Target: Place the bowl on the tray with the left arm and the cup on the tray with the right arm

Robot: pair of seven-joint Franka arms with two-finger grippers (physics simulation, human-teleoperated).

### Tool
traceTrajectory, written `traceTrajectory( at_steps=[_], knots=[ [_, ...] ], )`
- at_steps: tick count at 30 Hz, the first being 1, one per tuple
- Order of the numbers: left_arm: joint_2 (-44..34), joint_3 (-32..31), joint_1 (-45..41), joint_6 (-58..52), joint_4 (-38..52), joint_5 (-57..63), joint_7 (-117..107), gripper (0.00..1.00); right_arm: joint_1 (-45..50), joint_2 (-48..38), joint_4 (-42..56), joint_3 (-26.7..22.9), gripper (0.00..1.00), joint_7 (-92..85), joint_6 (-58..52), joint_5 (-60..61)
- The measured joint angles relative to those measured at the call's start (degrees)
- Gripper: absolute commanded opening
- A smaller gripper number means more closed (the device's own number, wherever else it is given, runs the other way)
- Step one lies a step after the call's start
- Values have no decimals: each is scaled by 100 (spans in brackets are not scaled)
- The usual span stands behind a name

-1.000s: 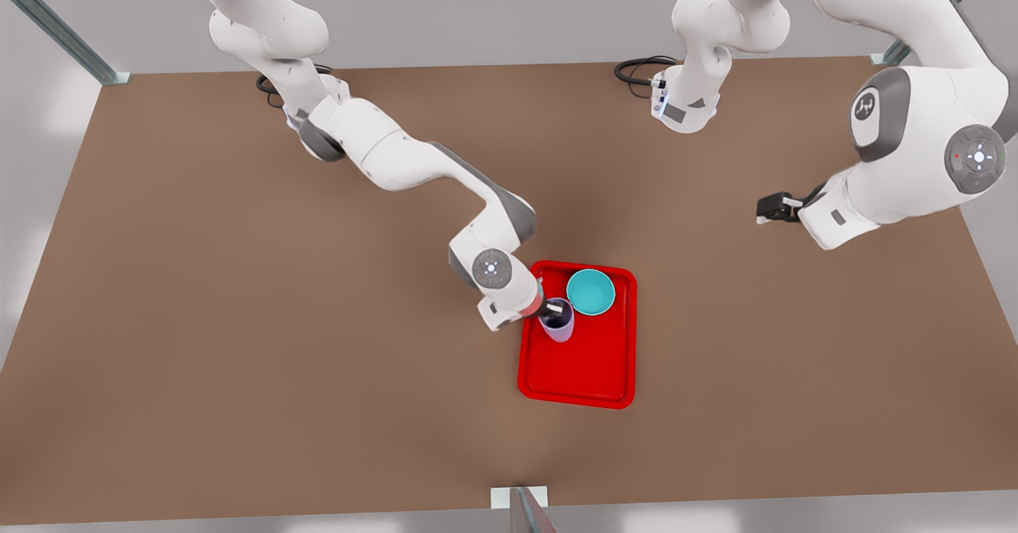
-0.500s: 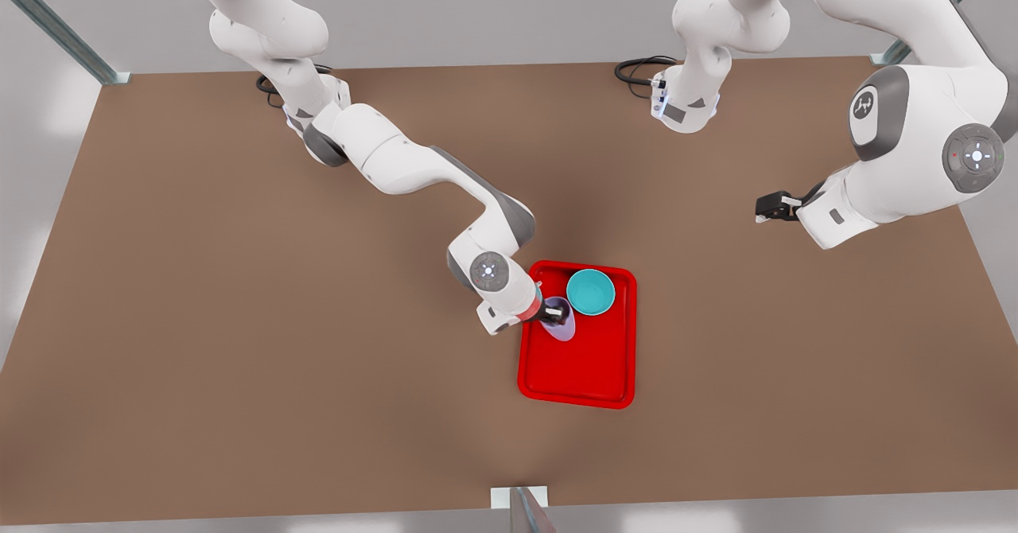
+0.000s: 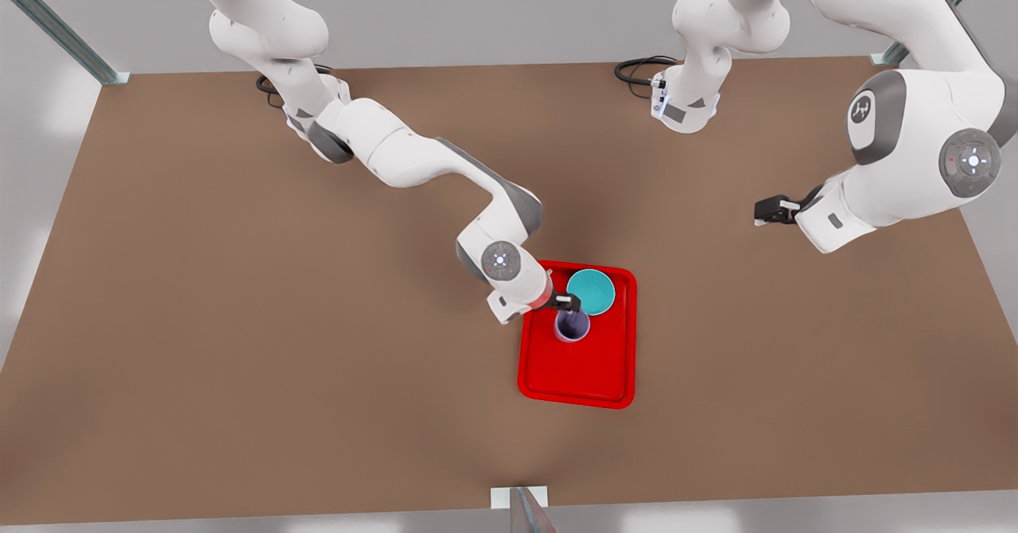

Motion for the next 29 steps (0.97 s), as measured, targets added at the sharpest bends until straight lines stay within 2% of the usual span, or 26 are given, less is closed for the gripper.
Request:
traceTrajectory(
  at_steps=[10, 12, 14, 16, 19, 20, 23, 24, 27, 29],
  knots=[
    [22, -9, -27, -51, 158, -1, -253, 100, -45, -44, -14, -57, 100, -44, -26, -95],
    [23, -9, -27, -51, 158, -1, -253, 100, -90, -280, -39, -39, 100, -26, -224, -68],
    [22, -4, -29, -51, 158, -1, -253, 100, -295, -748, -45, -20, 100, -26, -659, -22],
    [22, -9, -28, -51, 158, 0, -253, 100, -587, -1525, -559, -144, 100, -126, -930, -66],
    [30, 0, -24, 19, 158, 1, -251, 100, -2357, -4620, -4380, -260, 100, -2276, -783, -684],
    [-22, 17, -29, -46, 158, 3, -291, 100, -2677, -5280, -4637, -524, 100, -2911, -1571, -682],
    [-191, -85, 81, -402, 114, 89, -311, 100, -3271, -6085, -4545, -1448, 100, -4132, -3377, -65],
    [-271, -768, 654, -387, 51, 203, -327, 100, -3431, -6269, -4558, -1745, 100, -4311, -3650, 118],
    [-321, -884, 695, -257, -146, 457, -373, 100, -3860, -6256, -4588, -1318, 100, -4351, -3675, 94],
    [-321, -879, 678, -209, -174, 532, -376, 100, -3821, -5603, -3573, -1322, 100, -4368, -4168, 94]
  ],
)
